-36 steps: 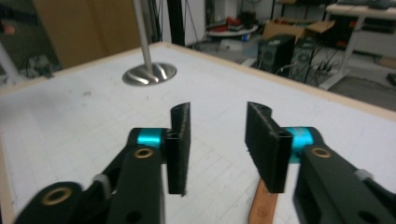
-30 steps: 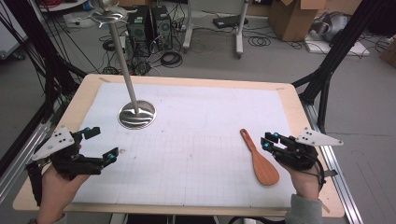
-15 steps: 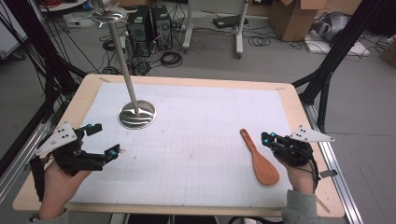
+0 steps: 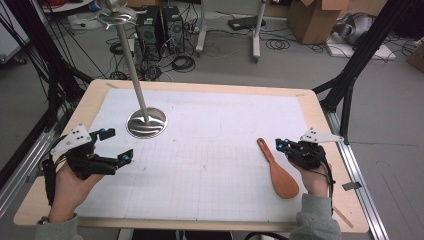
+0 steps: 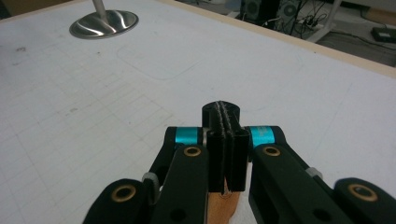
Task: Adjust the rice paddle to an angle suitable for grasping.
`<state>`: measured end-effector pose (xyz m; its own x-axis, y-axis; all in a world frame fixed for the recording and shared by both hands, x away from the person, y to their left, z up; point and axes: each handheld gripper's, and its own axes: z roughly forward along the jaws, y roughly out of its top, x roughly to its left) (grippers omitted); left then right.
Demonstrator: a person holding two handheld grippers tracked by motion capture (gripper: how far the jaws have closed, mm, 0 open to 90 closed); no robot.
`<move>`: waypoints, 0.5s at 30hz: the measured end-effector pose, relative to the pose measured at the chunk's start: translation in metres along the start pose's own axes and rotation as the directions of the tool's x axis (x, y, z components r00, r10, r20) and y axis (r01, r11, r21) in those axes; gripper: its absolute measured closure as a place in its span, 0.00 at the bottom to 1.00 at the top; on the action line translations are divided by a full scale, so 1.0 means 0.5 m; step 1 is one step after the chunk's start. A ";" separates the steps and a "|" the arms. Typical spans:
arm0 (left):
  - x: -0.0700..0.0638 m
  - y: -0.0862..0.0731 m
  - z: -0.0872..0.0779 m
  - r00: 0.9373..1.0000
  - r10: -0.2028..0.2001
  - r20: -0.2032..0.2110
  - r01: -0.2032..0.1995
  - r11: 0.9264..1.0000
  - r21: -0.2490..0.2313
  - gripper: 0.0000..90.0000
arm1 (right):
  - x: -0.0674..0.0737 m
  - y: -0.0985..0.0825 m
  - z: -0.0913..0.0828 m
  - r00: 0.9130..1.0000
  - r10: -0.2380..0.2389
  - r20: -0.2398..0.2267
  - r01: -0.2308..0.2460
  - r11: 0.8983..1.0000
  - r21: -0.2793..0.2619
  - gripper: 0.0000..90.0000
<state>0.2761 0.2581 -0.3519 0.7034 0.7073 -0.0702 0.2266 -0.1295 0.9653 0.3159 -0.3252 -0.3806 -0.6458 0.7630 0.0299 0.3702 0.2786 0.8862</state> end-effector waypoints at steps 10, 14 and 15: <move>-0.008 0.000 -0.001 1.000 0.000 0.000 0.000 1.000 0.000 0.02 | -0.012 -0.028 0.017 1.000 0.009 0.021 -0.009 1.000 0.017 0.99; -0.007 -0.003 0.002 1.000 -0.001 0.000 0.001 1.000 0.005 0.02 | -0.023 -0.040 0.031 0.998 0.044 0.040 -0.046 0.997 0.065 0.99; -0.007 -0.003 0.002 1.000 0.001 0.000 -0.001 1.000 0.006 0.02 | -0.024 -0.042 0.034 0.998 0.052 0.042 -0.054 0.996 0.071 0.99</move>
<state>0.2739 0.2553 -0.3534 0.7034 0.7074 -0.0696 0.2303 -0.1342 0.9638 0.3274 -0.3303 -0.4073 -0.5971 0.8002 0.0561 0.4510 0.2771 0.8484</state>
